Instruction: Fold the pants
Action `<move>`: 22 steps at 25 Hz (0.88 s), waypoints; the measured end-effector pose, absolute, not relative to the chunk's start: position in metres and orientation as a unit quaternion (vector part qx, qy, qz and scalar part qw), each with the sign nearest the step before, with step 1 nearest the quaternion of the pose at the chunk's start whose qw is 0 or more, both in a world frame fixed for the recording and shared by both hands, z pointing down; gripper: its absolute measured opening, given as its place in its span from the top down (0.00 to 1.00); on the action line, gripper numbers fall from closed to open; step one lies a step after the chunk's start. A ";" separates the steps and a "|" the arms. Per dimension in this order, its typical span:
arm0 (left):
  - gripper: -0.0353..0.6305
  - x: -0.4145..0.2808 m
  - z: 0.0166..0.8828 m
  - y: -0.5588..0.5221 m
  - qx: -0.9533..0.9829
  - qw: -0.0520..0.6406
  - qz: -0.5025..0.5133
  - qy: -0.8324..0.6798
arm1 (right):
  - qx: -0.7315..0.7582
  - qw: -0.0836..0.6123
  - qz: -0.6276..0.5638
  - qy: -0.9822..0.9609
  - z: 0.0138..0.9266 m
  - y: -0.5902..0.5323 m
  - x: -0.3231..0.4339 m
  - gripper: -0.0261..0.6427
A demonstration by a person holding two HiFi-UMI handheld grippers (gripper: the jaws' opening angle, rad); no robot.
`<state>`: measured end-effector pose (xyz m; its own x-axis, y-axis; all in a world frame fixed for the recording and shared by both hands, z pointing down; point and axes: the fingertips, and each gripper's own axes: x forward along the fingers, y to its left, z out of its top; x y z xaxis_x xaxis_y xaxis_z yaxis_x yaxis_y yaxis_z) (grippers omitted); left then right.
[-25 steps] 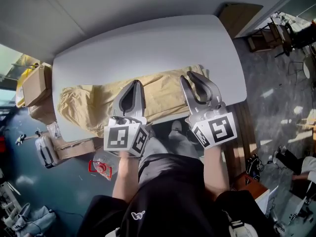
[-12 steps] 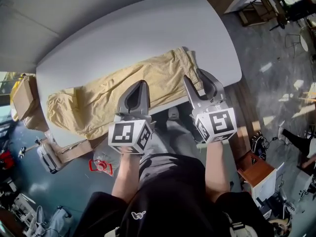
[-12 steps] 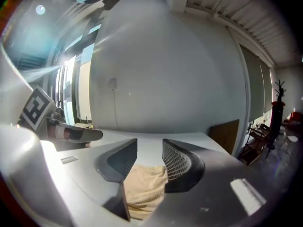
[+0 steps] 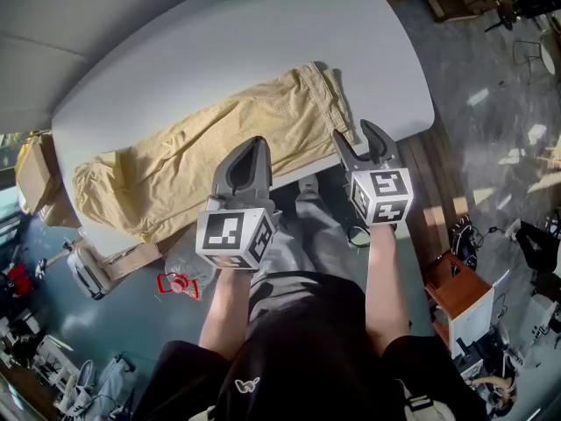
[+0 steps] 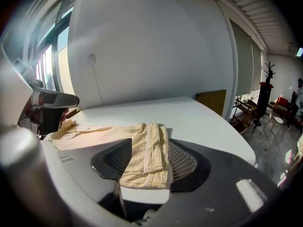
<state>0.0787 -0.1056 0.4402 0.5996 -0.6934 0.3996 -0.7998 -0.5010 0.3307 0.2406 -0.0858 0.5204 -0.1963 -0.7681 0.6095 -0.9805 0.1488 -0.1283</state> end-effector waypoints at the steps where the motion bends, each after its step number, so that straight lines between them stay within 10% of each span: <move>1: 0.94 0.080 0.446 -0.105 0.857 0.250 0.111 -0.436 | 0.597 0.212 0.264 -0.727 0.529 -0.085 0.242 0.59; 22: 0.94 0.090 0.495 -0.091 0.828 0.297 0.139 -0.455 | 0.560 0.298 0.323 -0.702 0.606 -0.079 0.246 0.67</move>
<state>0.0904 -0.0910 0.4951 0.5475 -0.6709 0.5001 -0.8358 -0.4089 0.3663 0.2460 -0.0793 0.6056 -0.1951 -0.5938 0.7806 -0.9792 0.1632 -0.1206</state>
